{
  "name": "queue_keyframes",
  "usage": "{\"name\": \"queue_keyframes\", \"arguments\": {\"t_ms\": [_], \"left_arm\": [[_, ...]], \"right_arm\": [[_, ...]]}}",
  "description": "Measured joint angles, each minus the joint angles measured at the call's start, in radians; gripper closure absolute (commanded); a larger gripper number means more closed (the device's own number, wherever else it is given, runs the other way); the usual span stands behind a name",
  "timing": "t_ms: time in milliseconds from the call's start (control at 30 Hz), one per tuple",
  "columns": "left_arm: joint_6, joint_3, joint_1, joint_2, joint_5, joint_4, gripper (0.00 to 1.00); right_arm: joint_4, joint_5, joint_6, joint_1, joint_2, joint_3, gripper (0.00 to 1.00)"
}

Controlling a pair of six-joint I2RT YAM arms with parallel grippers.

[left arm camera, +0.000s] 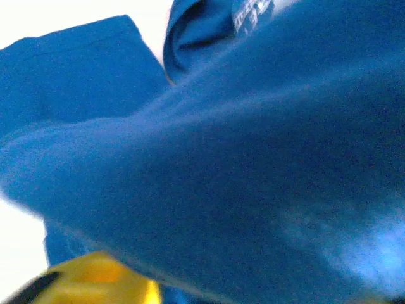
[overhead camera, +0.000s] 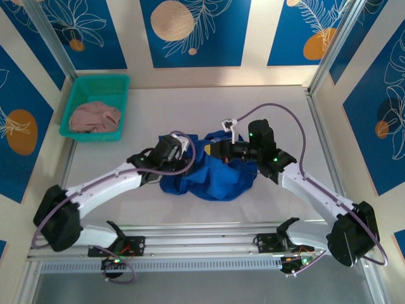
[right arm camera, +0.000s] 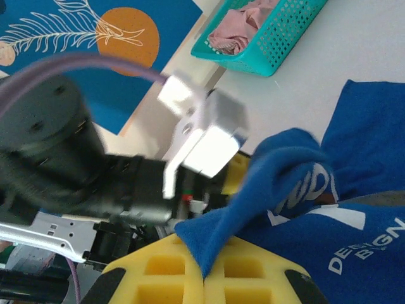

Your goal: Fold the inside-out t-shirt

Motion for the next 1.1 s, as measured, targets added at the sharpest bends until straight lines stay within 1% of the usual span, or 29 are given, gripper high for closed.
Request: {"name": "queue_keyframes", "arguments": {"t_ms": [33,67,133,233,300,367,433,600,667,767,833,933,1067,1100], "left_arm": [[0.0,0.011,0.01,0.019,0.018,0.017,1.0],[0.002,0.019,0.019,0.027,0.052,0.034,1.0],[0.002,0.023,0.041,0.005,0.152,0.063,1.0],[-0.058,0.023,0.095,-0.098,0.377,0.125,1.0],[-0.119,0.024,0.14,-0.19,0.491,0.17,1.0],[-0.166,0.031,0.168,-0.255,0.557,0.186,1.0],[-0.204,0.048,0.18,-0.286,0.598,0.185,1.0],[-0.26,0.057,0.18,-0.282,0.655,0.169,1.0],[-0.266,0.057,0.18,-0.279,0.661,0.152,1.0],[-0.266,0.062,0.18,-0.279,0.665,0.129,1.0],[-0.266,0.071,0.18,-0.279,0.667,0.115,1.0],[-0.266,0.079,0.18,-0.279,0.671,0.106,1.0],[-0.266,0.08,0.18,-0.279,0.671,0.098,1.0],[-0.266,0.08,0.18,-0.279,0.672,0.098,1.0]], "right_arm": [[-0.014,0.005,-0.004,-0.008,-0.014,-0.004,1.0],[-0.042,0.028,-0.014,-0.016,-0.032,-0.004,1.0],[-0.143,0.134,-0.037,-0.017,-0.06,0.018,1.0],[-0.356,0.414,-0.083,0.011,-0.055,0.118,0.85],[-0.455,0.578,-0.124,0.036,-0.048,0.174,0.75],[-0.512,0.679,-0.164,0.059,-0.051,0.202,0.67],[-0.55,0.739,-0.216,0.082,-0.061,0.21,0.61],[-0.613,0.75,-0.335,0.146,-0.125,0.209,0.53],[-0.615,0.75,-0.369,0.189,-0.164,0.201,0.53],[-0.599,0.738,-0.418,0.267,-0.224,0.164,0.55],[-0.579,0.725,-0.439,0.303,-0.234,0.138,0.55],[-0.544,0.711,-0.462,0.327,-0.193,0.123,0.52],[-0.473,0.718,-0.481,0.346,-0.079,0.108,0.45],[-0.457,0.721,-0.487,0.35,-0.049,0.106,0.45]]}}
